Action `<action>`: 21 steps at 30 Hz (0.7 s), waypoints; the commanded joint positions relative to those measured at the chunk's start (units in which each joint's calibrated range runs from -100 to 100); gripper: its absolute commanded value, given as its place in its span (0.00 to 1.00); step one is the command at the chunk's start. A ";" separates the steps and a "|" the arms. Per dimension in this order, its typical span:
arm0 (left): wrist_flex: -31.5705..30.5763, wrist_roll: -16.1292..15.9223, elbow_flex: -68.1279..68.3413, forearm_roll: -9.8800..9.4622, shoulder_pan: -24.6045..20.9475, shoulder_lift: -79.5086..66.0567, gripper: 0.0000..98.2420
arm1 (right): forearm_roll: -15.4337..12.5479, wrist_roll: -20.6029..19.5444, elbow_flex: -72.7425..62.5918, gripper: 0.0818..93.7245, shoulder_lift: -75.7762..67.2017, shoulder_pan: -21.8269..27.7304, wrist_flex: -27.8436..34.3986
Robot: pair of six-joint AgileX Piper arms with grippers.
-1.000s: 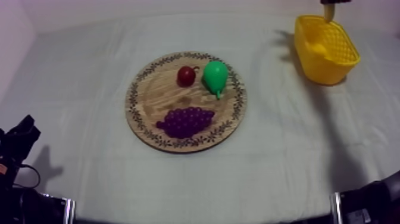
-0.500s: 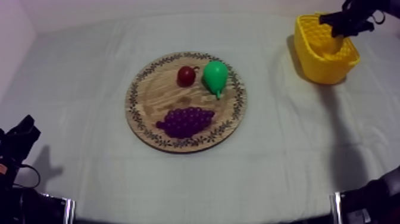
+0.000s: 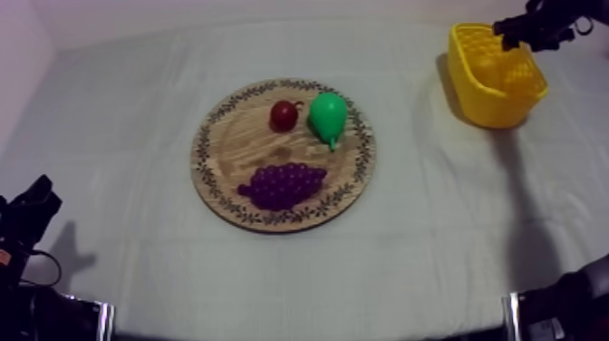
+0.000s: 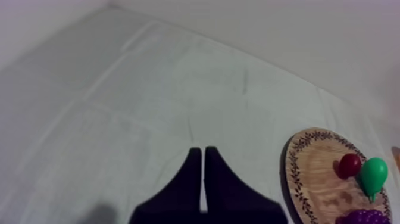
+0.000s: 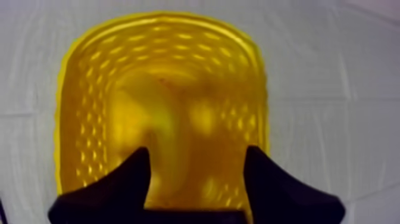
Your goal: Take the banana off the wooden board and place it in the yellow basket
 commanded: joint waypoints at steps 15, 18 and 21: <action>-0.02 0.01 -0.01 -0.03 -0.01 -0.05 0.00 | -9.96 6.89 52.05 0.01 -56.77 -0.20 -25.55; -0.02 -0.01 -0.01 -0.03 -0.01 -0.05 0.00 | -10.40 7.51 60.53 0.01 -66.95 -1.35 -25.46; -0.02 0.01 -0.01 -0.03 -0.01 -0.05 0.00 | -9.38 6.82 67.35 0.01 -76.23 -2.53 -24.01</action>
